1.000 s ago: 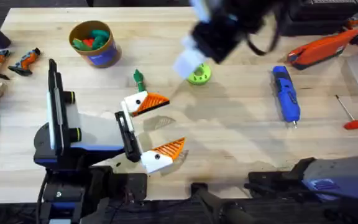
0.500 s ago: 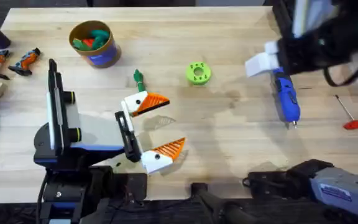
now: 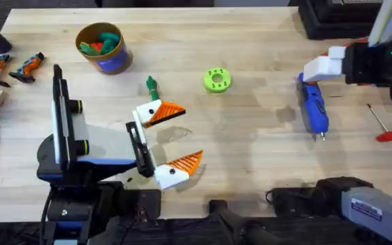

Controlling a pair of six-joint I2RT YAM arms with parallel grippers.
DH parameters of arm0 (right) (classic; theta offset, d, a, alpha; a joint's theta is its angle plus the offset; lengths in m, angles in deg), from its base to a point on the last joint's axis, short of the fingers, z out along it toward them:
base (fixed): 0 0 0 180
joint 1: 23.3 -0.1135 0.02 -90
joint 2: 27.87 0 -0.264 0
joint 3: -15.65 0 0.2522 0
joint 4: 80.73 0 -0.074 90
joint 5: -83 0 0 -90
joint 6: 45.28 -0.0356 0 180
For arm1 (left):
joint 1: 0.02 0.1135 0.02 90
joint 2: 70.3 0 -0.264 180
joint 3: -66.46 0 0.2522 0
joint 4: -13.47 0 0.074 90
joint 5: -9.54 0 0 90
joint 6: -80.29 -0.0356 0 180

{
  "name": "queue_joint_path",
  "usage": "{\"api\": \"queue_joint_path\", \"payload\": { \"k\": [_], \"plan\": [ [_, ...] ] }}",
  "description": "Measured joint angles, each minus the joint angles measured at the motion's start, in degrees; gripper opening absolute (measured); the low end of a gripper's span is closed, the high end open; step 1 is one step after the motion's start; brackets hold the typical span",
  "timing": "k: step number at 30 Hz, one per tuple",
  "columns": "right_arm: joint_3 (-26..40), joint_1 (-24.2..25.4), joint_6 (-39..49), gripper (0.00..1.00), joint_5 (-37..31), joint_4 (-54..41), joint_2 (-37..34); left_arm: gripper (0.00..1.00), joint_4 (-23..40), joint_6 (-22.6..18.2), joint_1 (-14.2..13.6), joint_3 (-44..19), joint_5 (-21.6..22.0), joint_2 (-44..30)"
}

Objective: Pick up the gripper from the table and insert it into the empty holder that is missing its gripper. Then pick up a screw, insert it into the mounting hole, and use the screwdriver to tighten it. Finally, clean up the table by picking up the vegetable and placing it into the bucket.

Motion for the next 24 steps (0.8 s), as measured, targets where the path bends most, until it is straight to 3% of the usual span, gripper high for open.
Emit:
{"api": "queue_joint_path", "payload": {
  "k": [24],
  "plan": [
    [-0.1,1.2,0.0,0.991,0.0,0.2,-2.8,0.985,0.0,0.0,0.0,0.0,0.0,0.0]
  ]
}}
